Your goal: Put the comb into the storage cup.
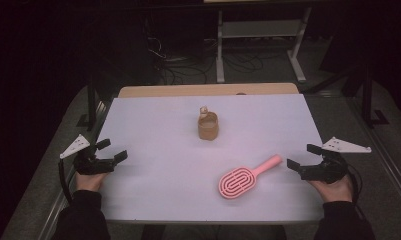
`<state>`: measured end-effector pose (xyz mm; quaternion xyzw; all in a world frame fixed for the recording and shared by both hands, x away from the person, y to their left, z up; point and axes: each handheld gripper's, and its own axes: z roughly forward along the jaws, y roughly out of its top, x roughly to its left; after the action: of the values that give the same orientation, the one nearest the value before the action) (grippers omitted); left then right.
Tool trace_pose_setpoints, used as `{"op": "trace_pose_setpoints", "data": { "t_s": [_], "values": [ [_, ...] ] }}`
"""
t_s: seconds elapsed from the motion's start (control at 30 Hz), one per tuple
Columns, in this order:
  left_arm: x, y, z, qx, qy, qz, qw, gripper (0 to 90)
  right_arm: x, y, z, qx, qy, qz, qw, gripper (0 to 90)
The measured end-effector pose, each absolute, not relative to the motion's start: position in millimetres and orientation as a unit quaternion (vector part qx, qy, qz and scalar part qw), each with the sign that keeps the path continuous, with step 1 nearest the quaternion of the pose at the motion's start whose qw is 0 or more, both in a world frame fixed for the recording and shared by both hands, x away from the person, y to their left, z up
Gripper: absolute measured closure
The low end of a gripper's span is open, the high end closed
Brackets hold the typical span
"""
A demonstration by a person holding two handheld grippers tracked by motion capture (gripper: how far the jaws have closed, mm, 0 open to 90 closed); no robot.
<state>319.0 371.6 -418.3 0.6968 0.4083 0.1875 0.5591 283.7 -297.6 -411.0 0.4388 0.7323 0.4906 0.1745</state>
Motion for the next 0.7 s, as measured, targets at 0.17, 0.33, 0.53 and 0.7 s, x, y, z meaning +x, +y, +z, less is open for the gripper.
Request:
{"op": "trace_pose_setpoints", "data": {
  "t_s": [0.17, 0.33, 0.53, 0.7],
  "values": [
    [319.8, 371.9, -418.9, 0.696, 0.411, 0.193, 0.556, 0.0, 282.8, -295.9, -409.1, 0.434, 0.735, 0.49, 0.176, 0.0],
    [316.2, 372.5, -417.7, 0.692, 0.41, 0.198, 0.561, 0.0, 283.0, -293.6, -405.8, 0.43, 0.739, 0.486, 0.179, 0.0],
    [316.6, 372.2, -418.1, 0.692, 0.411, 0.197, 0.56, 0.0, 284.7, -289.2, -397.3, 0.422, 0.743, 0.484, 0.186, 0.0],
    [317.7, 370.3, -418.6, 0.694, 0.41, 0.199, 0.558, 0.0, 290.2, -288.5, -394.1, 0.423, 0.748, 0.477, 0.183, 0.0]
  ]
}}
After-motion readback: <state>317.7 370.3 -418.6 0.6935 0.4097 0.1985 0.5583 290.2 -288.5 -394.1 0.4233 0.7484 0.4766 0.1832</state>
